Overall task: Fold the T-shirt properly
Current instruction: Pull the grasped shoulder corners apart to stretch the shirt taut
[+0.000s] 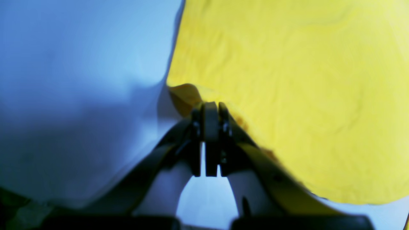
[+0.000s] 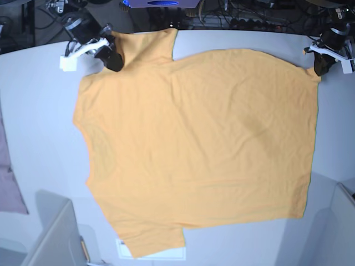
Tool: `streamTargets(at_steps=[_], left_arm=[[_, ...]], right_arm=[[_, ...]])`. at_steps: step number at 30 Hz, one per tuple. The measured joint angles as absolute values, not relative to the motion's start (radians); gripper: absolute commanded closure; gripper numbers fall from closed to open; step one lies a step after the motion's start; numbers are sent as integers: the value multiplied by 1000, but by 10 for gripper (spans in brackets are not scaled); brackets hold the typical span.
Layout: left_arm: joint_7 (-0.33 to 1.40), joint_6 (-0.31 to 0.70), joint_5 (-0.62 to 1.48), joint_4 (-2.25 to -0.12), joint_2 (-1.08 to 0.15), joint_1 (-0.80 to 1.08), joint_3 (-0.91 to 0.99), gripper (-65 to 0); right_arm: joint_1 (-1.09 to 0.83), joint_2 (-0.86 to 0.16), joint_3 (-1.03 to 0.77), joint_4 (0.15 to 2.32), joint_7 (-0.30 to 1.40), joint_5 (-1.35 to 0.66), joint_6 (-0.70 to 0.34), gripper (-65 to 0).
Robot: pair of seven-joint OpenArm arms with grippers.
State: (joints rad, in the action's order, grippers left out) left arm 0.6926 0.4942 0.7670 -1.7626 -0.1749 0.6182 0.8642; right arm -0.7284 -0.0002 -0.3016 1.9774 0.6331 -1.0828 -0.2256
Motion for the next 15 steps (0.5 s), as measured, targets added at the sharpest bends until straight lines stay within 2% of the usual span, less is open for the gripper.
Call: streamTargets(at_steps=[3, 13, 15], left_arm=[[693, 494, 767, -1763, -172, 618, 864, 0], [698, 493, 764, -1767, -172, 549, 864, 0], [696, 487, 764, -1766, -173, 535, 865, 0]], right_arm=[[-684, -51, -301, 1977, 630, -1136, -218, 0], [-583, -57, -298, 1977, 636, -1153, -149, 0], [-550, -56, -298, 1976, 698, -1152, -149, 0]])
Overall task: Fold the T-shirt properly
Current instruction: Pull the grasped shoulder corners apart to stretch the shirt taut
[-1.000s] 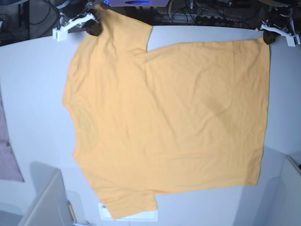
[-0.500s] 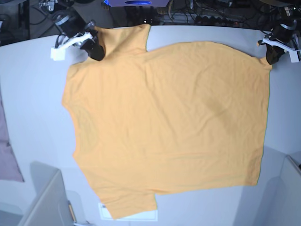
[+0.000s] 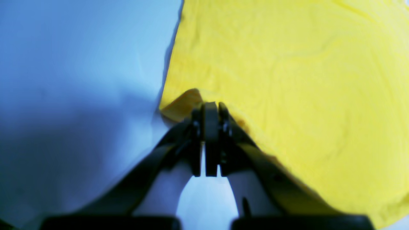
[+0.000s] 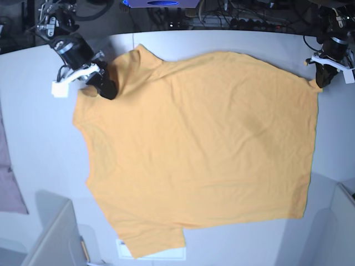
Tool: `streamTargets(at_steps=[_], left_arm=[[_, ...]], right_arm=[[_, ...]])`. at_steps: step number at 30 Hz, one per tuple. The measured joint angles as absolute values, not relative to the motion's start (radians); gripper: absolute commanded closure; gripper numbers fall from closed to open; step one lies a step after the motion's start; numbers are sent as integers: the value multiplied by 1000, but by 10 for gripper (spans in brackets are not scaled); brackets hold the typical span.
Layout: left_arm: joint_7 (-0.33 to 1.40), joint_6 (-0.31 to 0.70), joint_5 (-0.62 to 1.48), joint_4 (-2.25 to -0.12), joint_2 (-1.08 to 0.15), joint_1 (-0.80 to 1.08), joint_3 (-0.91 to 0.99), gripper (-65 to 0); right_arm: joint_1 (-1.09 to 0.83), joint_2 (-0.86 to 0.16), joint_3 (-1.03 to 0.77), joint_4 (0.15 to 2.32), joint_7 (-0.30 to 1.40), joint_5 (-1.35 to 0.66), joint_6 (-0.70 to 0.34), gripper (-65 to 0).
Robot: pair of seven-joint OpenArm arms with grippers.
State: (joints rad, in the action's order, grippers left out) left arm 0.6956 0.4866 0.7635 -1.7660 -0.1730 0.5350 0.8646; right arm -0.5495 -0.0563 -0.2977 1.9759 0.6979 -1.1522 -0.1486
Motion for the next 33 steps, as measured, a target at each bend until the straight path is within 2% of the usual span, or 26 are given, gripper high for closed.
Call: streamTargets(at_steps=[4, 9, 15, 33], left_arm=[[697, 487, 764, -1765, -172, 520, 865, 0], [700, 435, 766, -1764, -172, 506, 866, 0], [693, 434, 775, -1766, -172, 475, 870, 0], [698, 434, 764, -1740, -173, 388, 903, 0]], right_arm=[[-480, -49, -302, 1974, 762, -1152, -148, 0], [-442, -50, -302, 1972, 772, -1146, -41, 0], [-385, -49, -299, 1965, 768, -1153, -41, 0], [-191, -49, -297, 1725, 768, -1149, -35, 0]])
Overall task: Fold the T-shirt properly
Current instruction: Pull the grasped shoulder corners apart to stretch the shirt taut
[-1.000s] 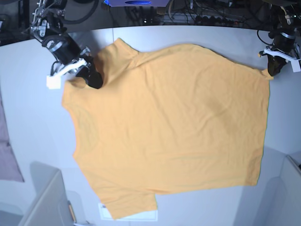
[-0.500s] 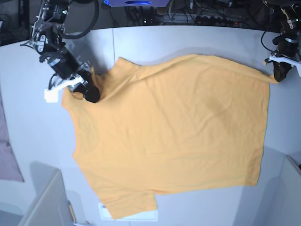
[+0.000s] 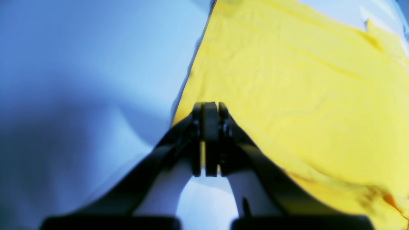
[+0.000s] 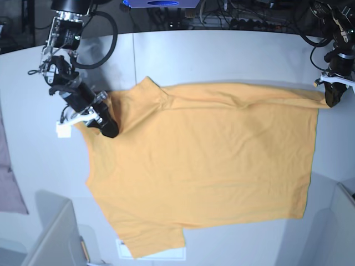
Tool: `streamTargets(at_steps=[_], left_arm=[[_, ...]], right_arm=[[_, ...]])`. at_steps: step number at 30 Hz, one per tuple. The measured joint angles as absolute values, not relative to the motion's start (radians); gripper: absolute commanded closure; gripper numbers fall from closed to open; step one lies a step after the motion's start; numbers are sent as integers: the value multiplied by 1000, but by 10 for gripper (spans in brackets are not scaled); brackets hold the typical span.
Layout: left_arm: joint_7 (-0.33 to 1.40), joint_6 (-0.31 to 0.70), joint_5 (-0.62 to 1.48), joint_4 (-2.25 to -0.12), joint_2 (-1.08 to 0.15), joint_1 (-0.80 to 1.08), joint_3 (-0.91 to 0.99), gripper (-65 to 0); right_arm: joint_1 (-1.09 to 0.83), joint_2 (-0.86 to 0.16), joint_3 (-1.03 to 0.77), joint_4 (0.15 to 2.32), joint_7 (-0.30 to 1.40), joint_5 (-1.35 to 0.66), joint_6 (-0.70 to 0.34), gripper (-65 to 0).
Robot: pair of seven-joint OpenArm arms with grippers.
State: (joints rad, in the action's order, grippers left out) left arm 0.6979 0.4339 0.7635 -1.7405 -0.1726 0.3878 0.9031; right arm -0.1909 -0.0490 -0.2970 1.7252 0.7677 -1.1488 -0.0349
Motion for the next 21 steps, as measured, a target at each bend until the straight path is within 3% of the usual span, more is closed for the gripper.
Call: streamTargets(at_steps=[5, 21], left_arm=[[701, 362, 760, -1738, -172, 371, 902, 0], [700, 312, 764, -1670, -175, 290, 840, 0]], right_arm=[[-147, -49, -297, 1658, 767, -1148, -35, 0], [-4, -46, -294, 1478, 766, -1148, -35, 0]])
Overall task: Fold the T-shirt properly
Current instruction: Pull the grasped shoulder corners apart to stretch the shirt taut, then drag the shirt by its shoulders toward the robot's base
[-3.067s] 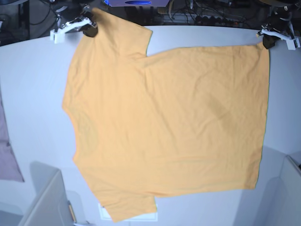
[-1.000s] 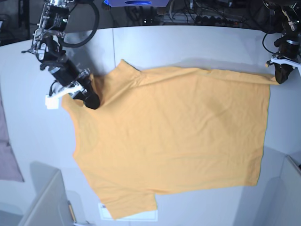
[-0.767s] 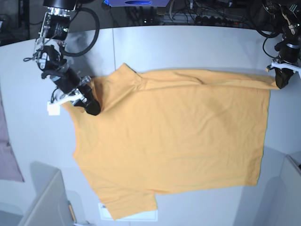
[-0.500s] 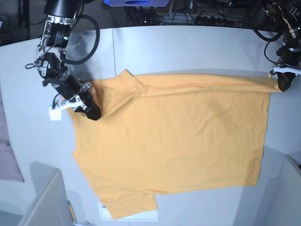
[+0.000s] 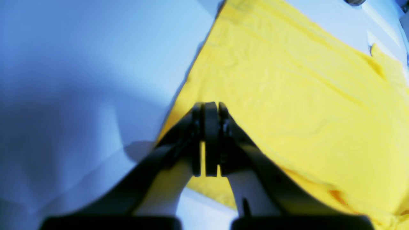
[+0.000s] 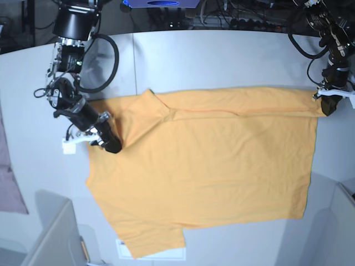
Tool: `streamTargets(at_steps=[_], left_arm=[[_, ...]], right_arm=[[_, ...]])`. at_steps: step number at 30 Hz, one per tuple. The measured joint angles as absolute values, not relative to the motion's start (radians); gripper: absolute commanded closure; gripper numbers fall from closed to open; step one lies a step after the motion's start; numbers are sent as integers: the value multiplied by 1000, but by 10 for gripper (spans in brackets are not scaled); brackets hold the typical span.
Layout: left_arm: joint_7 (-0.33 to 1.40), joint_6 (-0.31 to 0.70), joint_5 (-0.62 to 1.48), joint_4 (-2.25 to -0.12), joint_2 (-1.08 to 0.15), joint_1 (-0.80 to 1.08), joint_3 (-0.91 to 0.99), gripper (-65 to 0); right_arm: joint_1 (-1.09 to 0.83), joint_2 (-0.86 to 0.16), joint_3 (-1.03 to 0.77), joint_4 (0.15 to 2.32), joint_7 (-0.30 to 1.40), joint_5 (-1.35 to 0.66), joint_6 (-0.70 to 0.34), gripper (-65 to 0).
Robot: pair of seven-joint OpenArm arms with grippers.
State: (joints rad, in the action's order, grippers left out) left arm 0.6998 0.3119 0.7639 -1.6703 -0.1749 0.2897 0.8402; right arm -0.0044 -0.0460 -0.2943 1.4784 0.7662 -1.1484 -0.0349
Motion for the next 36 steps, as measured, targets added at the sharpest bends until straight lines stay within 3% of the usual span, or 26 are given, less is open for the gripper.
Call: streamTargets(at_steps=[20, 24, 32, 34, 36], left_arm=[[694, 313, 765, -1584, -225, 220, 772, 0], [697, 261, 762, -1540, -224, 201, 771, 0], [697, 231, 764, -1525, -224, 172, 769, 0], [698, 231, 764, -1523, -224, 158, 769, -74], [695, 231, 765, -1523, -225, 144, 769, -184]], right_arm=[[90, -80, -226, 1371, 723, -1146, -33, 0], [93, -91, -226, 1341, 711, -1148, 31, 0], [96, -90, -222, 1326, 715, -1148, 38, -2], [96, -90, -225, 1326, 715, -1147, 38, -132], [95, -90, -230, 1330, 703, -1145, 38, -180]])
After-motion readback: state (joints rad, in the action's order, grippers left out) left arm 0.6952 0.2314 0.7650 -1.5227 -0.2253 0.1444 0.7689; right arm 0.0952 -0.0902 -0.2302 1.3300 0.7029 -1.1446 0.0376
